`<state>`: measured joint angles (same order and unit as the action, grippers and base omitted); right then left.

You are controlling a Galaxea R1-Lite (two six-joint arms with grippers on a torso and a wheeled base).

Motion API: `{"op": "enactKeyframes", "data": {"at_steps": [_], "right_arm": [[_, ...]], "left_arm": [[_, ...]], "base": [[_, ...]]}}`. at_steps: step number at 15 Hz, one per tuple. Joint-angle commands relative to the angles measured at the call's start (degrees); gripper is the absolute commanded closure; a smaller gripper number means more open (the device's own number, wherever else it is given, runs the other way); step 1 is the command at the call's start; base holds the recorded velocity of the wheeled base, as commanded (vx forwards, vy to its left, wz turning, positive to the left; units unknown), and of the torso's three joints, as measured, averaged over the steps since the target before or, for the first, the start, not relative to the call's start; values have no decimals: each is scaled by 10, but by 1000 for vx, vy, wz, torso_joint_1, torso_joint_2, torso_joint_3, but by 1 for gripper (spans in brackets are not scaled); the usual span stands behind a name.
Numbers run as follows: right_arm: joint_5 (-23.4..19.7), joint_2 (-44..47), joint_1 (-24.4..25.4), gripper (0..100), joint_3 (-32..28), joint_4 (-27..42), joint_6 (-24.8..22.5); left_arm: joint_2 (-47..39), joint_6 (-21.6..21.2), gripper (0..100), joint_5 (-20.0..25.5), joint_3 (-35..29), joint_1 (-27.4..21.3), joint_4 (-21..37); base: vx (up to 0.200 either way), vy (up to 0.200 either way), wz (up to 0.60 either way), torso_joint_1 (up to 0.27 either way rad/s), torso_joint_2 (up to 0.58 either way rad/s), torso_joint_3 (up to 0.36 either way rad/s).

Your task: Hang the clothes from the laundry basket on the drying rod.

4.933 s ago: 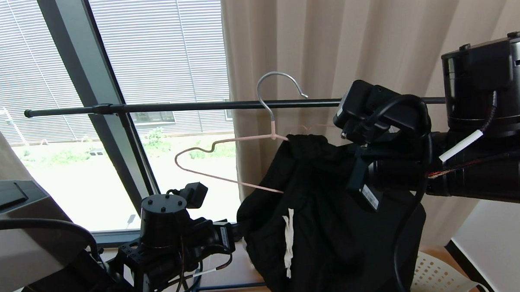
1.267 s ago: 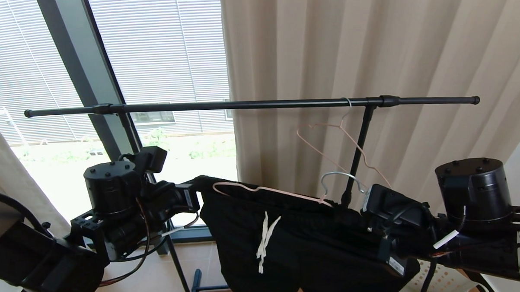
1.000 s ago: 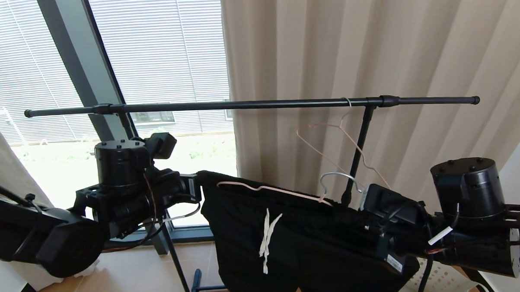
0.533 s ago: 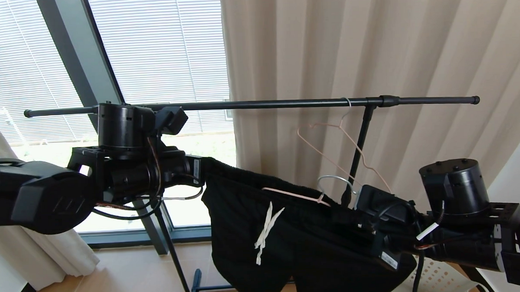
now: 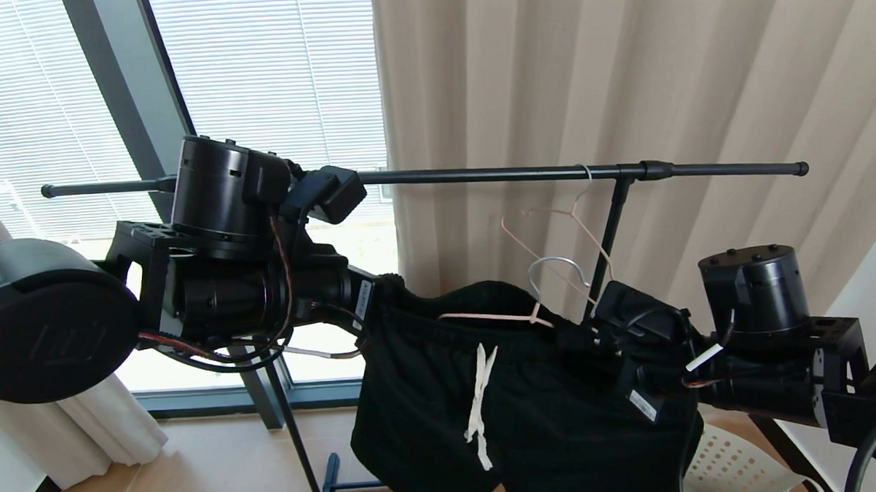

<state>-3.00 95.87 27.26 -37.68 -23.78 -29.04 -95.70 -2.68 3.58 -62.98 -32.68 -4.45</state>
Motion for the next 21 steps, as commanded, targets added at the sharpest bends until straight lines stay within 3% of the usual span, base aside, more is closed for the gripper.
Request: {"op": "enactKeyframes", "data": {"at_steps": [1,5,15,19,21], "right_arm": [[-1,3,-1,100,-9,-1,7],[-1,20,0,100,-15,-10,21],[-6,36,18,100,-6,-56,69],[-10,35,26,100,3,-57,66],[-11,31,26,100,2,-57,67]], "left_arm": [[3,0,100,1,-7,-14,1],[2,4,100,2,-25,-49,22],[-12,9,100,-2,-59,-75,42],[-52,78,100,-31,-106,-76,40],[-61,78,100,-63,-105,-77,40]], "base": [[0,0,0,0,0,0],[0,0,0,0,0,0],[0,0,0,0,0,0],[0,0,0,0,0,0],[0,0,0,0,0,0]]}}
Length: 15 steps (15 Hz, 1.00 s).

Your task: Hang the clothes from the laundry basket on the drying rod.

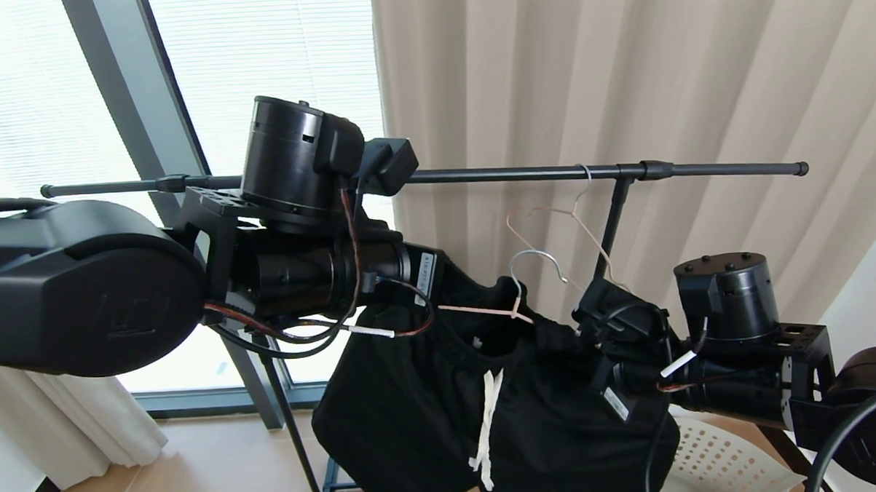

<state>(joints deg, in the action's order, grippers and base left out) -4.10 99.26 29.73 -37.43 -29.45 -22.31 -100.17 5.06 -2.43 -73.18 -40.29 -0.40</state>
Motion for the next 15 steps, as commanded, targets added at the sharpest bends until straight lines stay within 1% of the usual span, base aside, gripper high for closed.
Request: {"op": "enactKeyframes", "data": {"at_steps": [1,3,5,6,7,9,10,13,15], "right_arm": [[-4,-5,1,100,-1,-1,1],[-18,-6,1,100,0,-6,2],[-19,-3,1,100,2,-36,11],[-19,-3,1,100,2,-36,11],[-20,-5,1,100,2,-46,31],[-21,-5,1,100,1,-46,32],[-21,-5,0,100,-1,-46,39],[-48,-5,-3,100,4,-71,42],[-78,-3,-13,100,8,-74,43]], "left_arm": [[-17,1,100,-12,-1,-6,0],[-17,1,100,-30,3,-14,0],[-14,0,100,-36,15,-24,0],[-14,0,100,-36,15,-24,0],[-3,-4,100,-36,37,-28,-2],[10,-4,100,-35,54,-31,-3],[27,-6,100,-34,76,-34,-4],[44,-12,100,-32,121,-34,-7],[47,-14,100,-31,168,-37,-43]], "base": [[0,0,0,0,0,0],[0,0,0,0,0,0],[0,0,0,0,0,0],[0,0,0,0,0,0],[0,0,0,0,0,0],[0,0,0,0,0,0],[0,0,0,0,0,0],[0,0,0,0,0,0],[0,0,0,0,0,0]]}}
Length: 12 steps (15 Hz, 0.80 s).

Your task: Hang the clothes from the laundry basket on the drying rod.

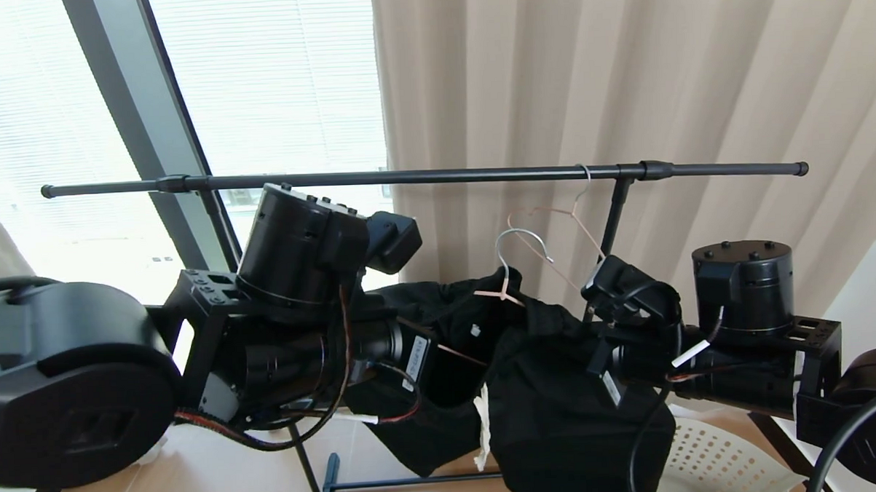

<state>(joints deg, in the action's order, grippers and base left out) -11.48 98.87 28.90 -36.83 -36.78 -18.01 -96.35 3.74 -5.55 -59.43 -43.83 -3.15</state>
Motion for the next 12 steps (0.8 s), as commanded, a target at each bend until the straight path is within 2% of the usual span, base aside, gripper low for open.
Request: {"op": "enactKeyframes", "data": {"at_steps": [1,4,7,12], "right_arm": [[-18,0,-9,100,3,0,-1],[-56,1,-16,100,4,0,0],[-67,4,-16,100,4,-1,0],[-113,-1,-16,100,11,-1,6]], "left_arm": [[9,-7,100,0,46,-3,-34],[6,-20,100,1,69,-13,-61],[-2,-17,100,2,67,-35,-65],[-39,-16,100,-2,56,-47,-78]], "base": [[0,0,0,0,0,0],[0,0,0,0,0,0],[0,0,0,0,0,0],[0,0,0,0,0,0]]}}
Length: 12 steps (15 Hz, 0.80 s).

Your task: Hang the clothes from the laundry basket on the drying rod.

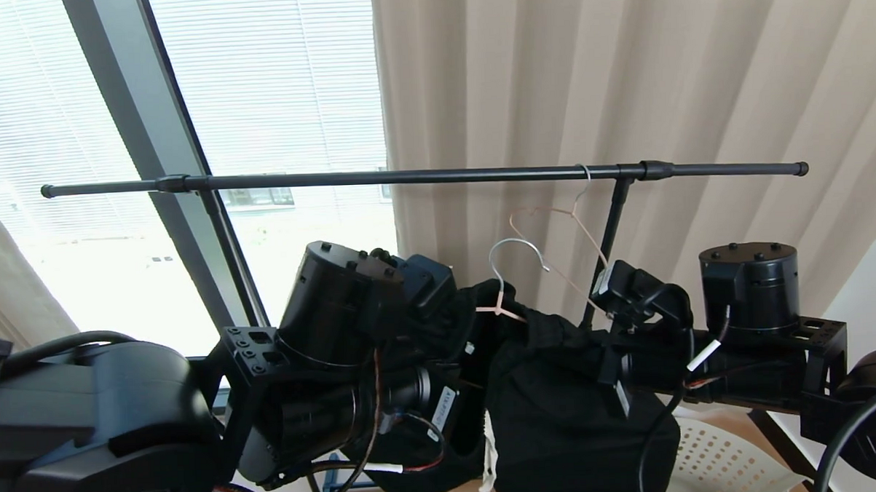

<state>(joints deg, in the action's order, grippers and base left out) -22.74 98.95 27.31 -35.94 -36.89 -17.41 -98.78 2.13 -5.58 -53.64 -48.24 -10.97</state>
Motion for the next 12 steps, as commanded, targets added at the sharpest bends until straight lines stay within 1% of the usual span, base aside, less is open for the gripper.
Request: {"op": "enactKeyframes", "data": {"at_steps": [1,3,4,8,10,12], "right_arm": [[-6,-2,0,100,4,0,0],[-13,-3,0,100,6,-1,0],[-21,-5,0,100,9,-1,0],[-24,-13,0,100,11,-1,-1],[-24,-11,0,100,12,-7,0],[-24,-7,0,100,19,-33,0]], "left_arm": [[-18,0,100,0,-5,-6,-1],[-19,0,100,0,-10,-7,-4],[-19,-1,0,0,-11,-7,-9],[-13,-4,0,-4,-7,-10,-16],[8,-4,0,-4,-7,-12,-15],[42,-3,0,-5,-2,-10,-13]], "base": [[0,0,0,0,0,0],[0,0,0,0,0,0],[0,0,0,0,0,0],[0,0,0,0,0,0],[0,0,0,0,0,0],[0,0,0,0,0,0]]}}
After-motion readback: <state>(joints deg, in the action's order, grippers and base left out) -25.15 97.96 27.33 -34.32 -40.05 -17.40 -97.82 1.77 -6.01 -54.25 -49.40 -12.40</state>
